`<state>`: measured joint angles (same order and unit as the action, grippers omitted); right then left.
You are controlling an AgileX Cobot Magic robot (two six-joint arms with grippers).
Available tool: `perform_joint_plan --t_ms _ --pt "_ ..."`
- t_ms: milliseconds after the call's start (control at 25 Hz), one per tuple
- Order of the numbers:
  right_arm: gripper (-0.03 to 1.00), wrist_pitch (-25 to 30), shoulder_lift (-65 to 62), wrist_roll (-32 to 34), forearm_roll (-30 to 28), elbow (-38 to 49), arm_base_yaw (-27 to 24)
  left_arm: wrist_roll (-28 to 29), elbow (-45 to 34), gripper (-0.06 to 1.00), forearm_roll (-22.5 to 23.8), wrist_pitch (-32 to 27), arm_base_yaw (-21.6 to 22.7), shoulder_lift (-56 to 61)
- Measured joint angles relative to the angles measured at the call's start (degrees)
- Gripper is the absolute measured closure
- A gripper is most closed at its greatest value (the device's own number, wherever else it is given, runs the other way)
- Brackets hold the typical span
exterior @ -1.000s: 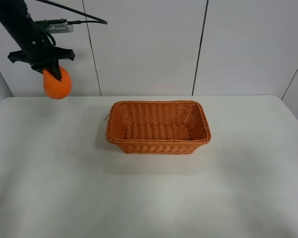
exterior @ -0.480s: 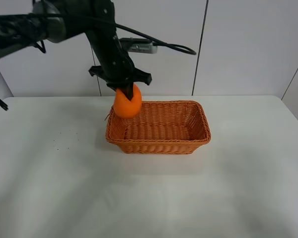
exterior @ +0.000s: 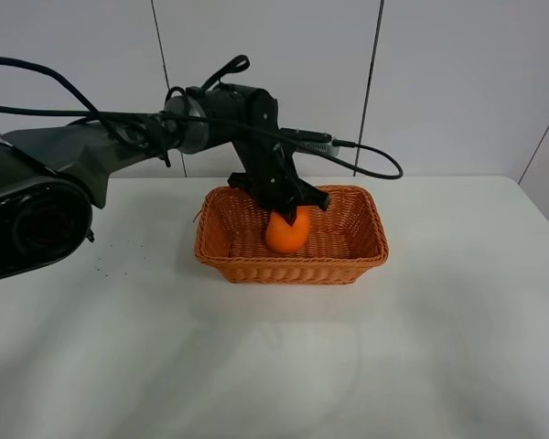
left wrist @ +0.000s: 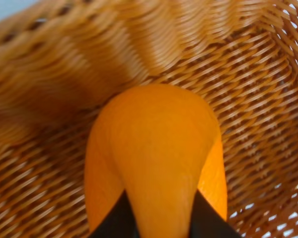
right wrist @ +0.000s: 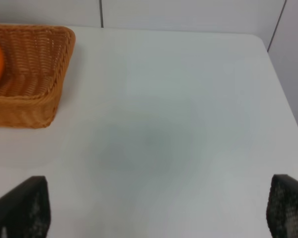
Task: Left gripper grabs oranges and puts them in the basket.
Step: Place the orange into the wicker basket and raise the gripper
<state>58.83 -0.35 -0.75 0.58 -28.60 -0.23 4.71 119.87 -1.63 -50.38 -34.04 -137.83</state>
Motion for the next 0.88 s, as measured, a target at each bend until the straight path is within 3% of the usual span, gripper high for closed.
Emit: perform_joint_plan --t_ms 80,240,320,520,680,880 --pt "0.27 0.0 0.0 0.0 0.0 0.0 0.0 0.01 0.0 0.69 -0.06 -0.16 -0.12 -0.74" --pt "0.27 0.0 0.0 0.0 0.0 0.0 0.0 0.25 0.07 0.29 -0.01 -0.8 -0.14 -1.06" --pt "0.27 0.0 0.0 0.0 0.0 0.0 0.0 0.31 0.07 0.14 -0.01 -1.59 -0.14 -1.06" --pt "0.27 0.0 0.0 0.0 0.0 0.0 0.0 0.42 3.41 0.07 -0.07 -6.81 -0.14 -1.06" --pt "0.27 0.0 0.0 0.0 0.0 0.0 0.0 0.07 9.89 0.06 -0.07 -11.71 0.11 -0.56" --pt "0.27 0.0 0.0 0.0 0.0 0.0 0.0 -0.66 12.65 0.06 -0.25 -13.93 2.35 4.52"
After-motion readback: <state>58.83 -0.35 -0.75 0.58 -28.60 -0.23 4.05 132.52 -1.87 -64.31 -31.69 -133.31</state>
